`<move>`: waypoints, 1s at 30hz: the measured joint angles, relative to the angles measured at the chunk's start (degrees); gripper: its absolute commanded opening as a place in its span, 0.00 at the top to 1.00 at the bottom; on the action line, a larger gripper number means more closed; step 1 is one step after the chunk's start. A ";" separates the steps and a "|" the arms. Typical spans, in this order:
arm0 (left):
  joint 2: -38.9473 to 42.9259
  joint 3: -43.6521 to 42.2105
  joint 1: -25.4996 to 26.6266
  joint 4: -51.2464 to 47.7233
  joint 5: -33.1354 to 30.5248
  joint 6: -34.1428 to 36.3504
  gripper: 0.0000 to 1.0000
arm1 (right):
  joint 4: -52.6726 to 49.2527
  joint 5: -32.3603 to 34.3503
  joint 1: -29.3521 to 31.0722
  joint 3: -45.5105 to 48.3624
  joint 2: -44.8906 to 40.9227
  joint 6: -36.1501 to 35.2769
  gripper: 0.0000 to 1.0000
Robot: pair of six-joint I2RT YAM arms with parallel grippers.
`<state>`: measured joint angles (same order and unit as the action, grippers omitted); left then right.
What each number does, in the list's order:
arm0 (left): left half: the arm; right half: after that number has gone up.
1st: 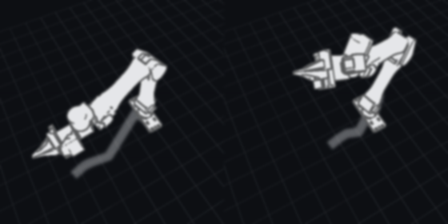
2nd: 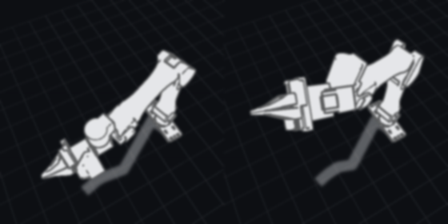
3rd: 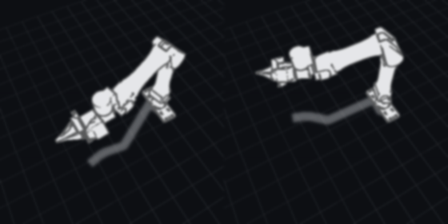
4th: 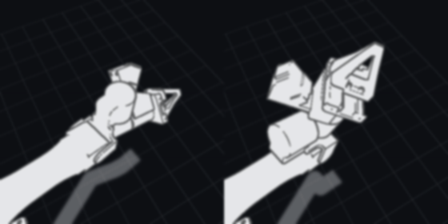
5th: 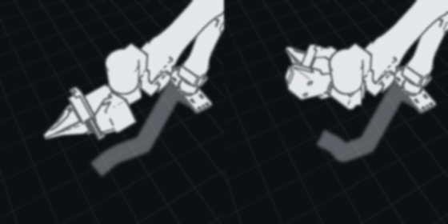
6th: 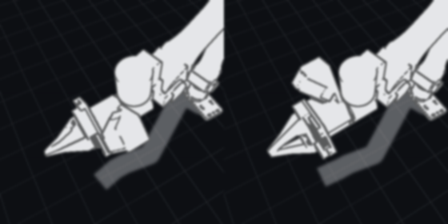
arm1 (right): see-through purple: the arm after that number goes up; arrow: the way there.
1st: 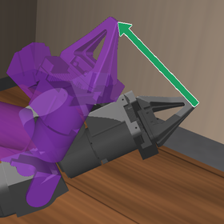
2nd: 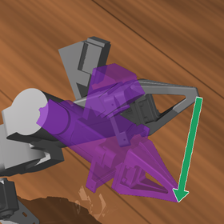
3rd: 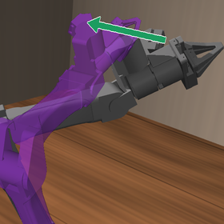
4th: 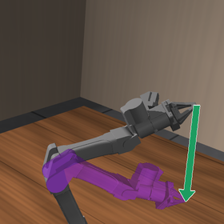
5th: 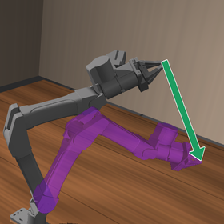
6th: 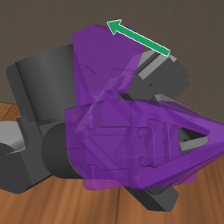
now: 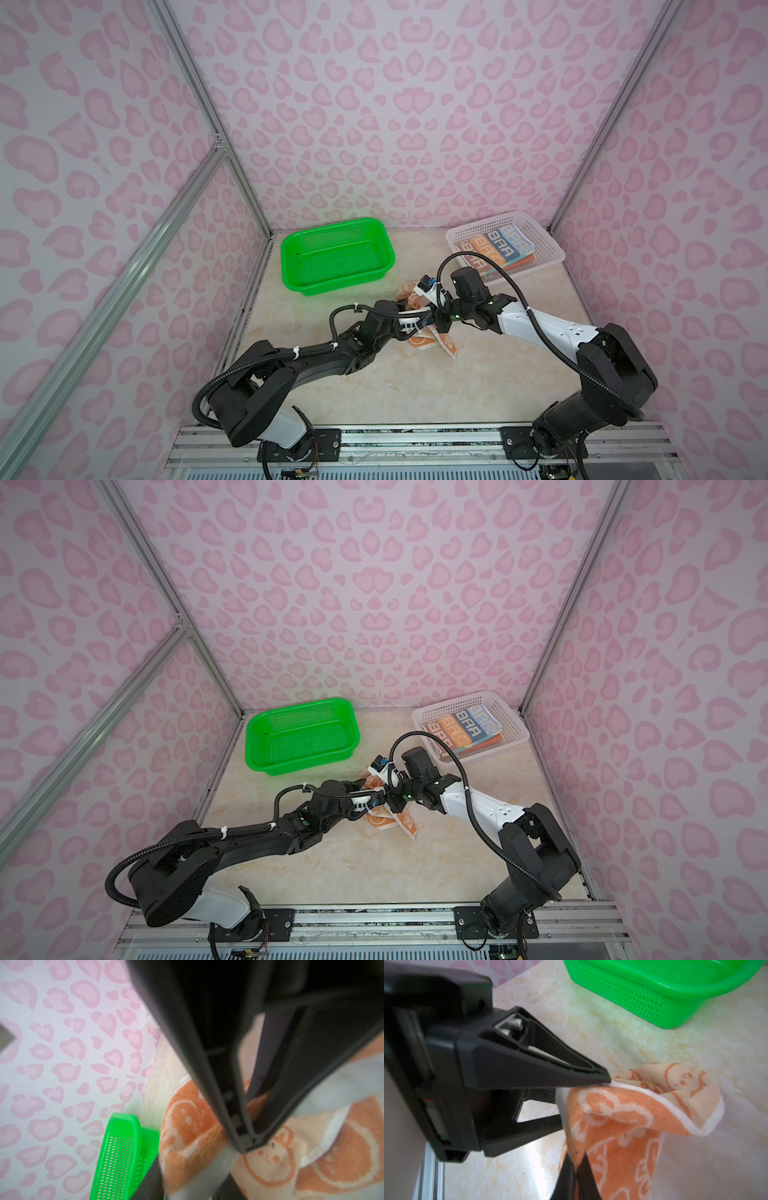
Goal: Fold and stack the towels
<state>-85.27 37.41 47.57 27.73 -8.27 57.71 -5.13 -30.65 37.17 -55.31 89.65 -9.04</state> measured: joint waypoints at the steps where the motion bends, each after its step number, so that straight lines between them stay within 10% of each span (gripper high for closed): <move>1: 0.00 0.00 0.00 -0.15 -0.09 0.37 0.78 | -0.26 0.02 0.00 -0.09 0.13 -0.37 0.96; 4: 0.04 0.33 0.00 -1.36 -0.26 0.87 0.96 | -1.05 0.02 0.00 -0.42 0.31 -0.70 0.95; 9: 0.09 0.70 0.00 -2.67 -0.48 1.49 0.97 | -1.62 0.50 0.00 -0.70 0.52 -0.90 0.88; 15: 0.31 3.34 0.02 -7.15 -0.50 1.53 0.97 | 0.59 6.60 -0.39 1.36 0.17 1.75 0.51; 30: -6.67 23.06 -1.53 -32.35 -5.55 -15.08 0.97 | 13.64 29.11 1.64 30.12 -22.58 13.46 0.40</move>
<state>-91.94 60.47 46.04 -4.62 -13.82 42.63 8.51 -1.54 38.81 -25.19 67.07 4.43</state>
